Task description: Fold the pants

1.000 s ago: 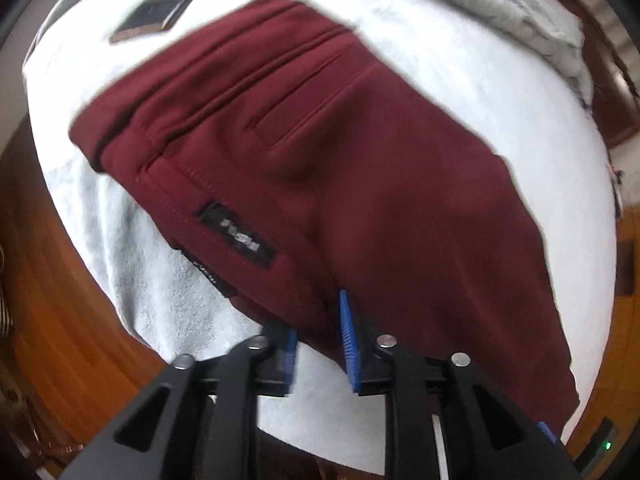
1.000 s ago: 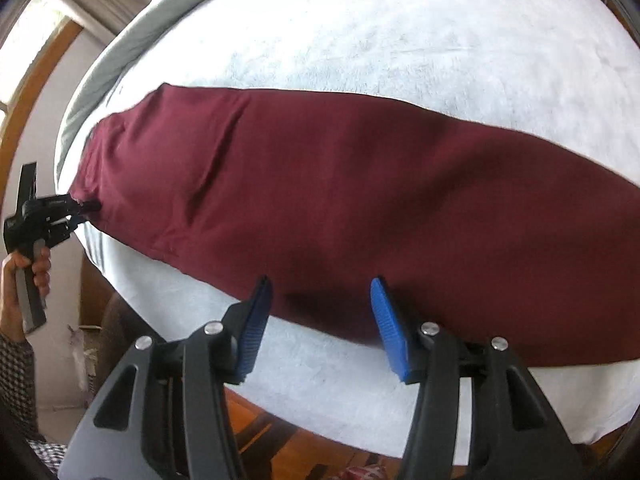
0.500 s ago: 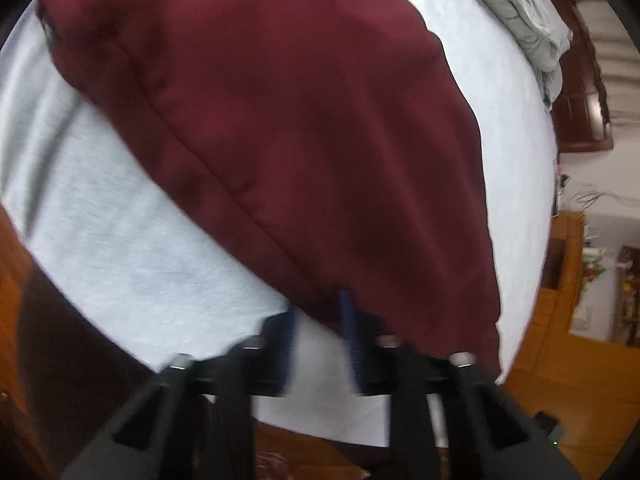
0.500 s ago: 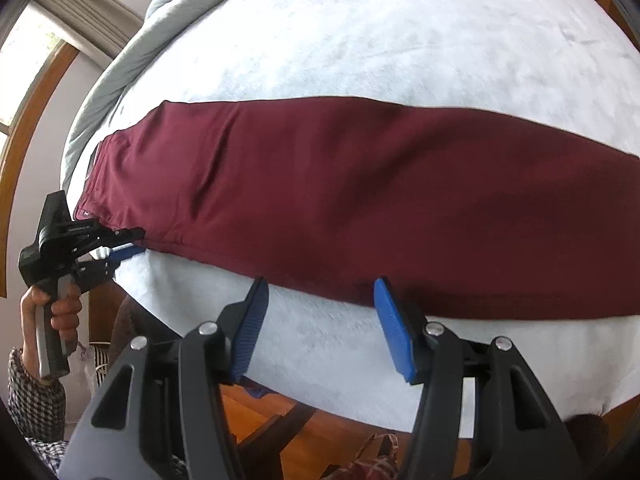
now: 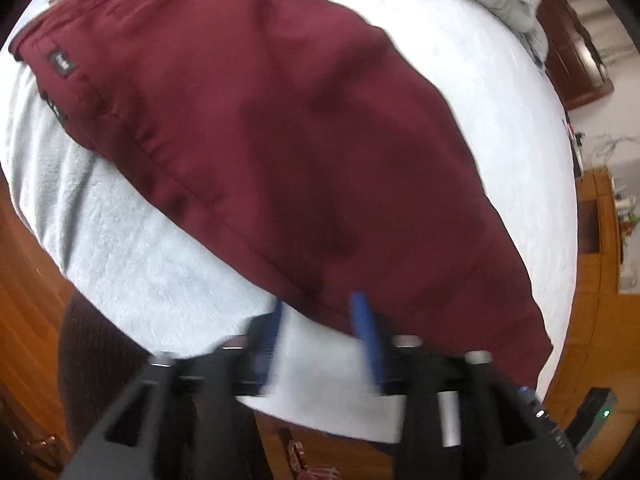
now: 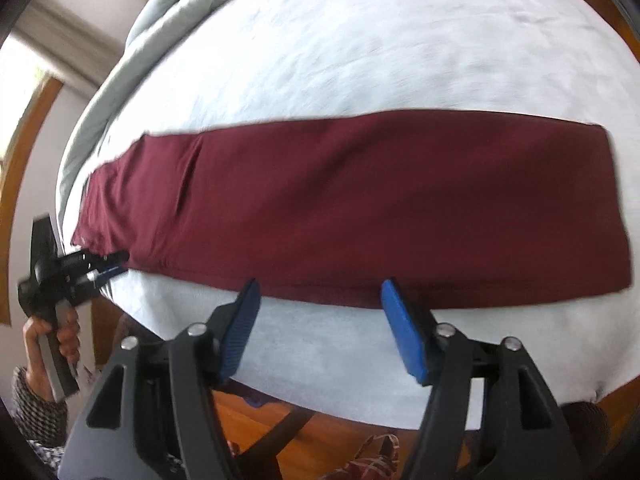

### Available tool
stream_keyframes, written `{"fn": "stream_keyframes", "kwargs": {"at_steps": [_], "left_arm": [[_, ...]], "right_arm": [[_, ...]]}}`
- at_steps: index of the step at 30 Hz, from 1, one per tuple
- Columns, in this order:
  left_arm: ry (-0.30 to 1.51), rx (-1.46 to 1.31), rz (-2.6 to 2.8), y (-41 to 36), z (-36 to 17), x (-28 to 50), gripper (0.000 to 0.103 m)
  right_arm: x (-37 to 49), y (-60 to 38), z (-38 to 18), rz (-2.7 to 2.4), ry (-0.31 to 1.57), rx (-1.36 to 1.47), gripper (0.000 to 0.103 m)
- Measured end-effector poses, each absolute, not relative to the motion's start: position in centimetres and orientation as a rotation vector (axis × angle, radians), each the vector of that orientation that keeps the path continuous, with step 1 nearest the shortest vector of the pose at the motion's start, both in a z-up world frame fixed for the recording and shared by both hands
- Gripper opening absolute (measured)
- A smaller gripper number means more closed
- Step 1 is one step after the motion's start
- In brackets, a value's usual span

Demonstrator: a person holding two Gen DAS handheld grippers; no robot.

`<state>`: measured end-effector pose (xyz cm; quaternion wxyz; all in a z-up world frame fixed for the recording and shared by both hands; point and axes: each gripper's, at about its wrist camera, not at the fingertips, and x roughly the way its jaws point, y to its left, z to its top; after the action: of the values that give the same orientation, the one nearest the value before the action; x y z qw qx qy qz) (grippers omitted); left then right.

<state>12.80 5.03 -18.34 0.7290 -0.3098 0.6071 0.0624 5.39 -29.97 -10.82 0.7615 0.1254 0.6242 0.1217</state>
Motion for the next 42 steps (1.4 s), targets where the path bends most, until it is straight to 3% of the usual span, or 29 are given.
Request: {"fn": "stream_keyframes", "kwargs": {"at_steps": [12,25,26,27,29,38,42], "left_arm": [[1.412,-0.601,-0.179,-10.5,-18.7,14.9,0.049],[1.391,-0.639,-0.111,-12.7,-19.5,16.5,0.055],[1.391,-0.642,-0.110,-12.4,-19.5,16.5,0.056],[1.394,-0.638,-0.109,-12.4,-19.5,16.5,0.056],[1.394,-0.624,-0.112,-11.9,-19.3,16.3,0.056],[1.297,-0.578,-0.178,-12.9,-15.9,15.5,0.056],[1.320,-0.540,-0.236,-14.6,-16.5,15.4,0.057]], "right_arm": [[2.6,-46.2,-13.2,-0.005,1.340,0.666,0.070],[4.1,-50.5,-17.4,-0.028,1.178,0.780,0.069],[4.1,-50.5,-17.6,-0.033,1.166,0.789,0.061],[4.0,-50.6,-17.6,-0.053,1.160,0.773,0.042],[4.1,-50.6,-17.2,-0.014,1.135,0.777,0.017],[2.6,-51.9,-7.0,0.107,0.929,0.753,0.011],[1.9,-52.8,-7.2,0.020,0.958,0.704,0.011]]}}
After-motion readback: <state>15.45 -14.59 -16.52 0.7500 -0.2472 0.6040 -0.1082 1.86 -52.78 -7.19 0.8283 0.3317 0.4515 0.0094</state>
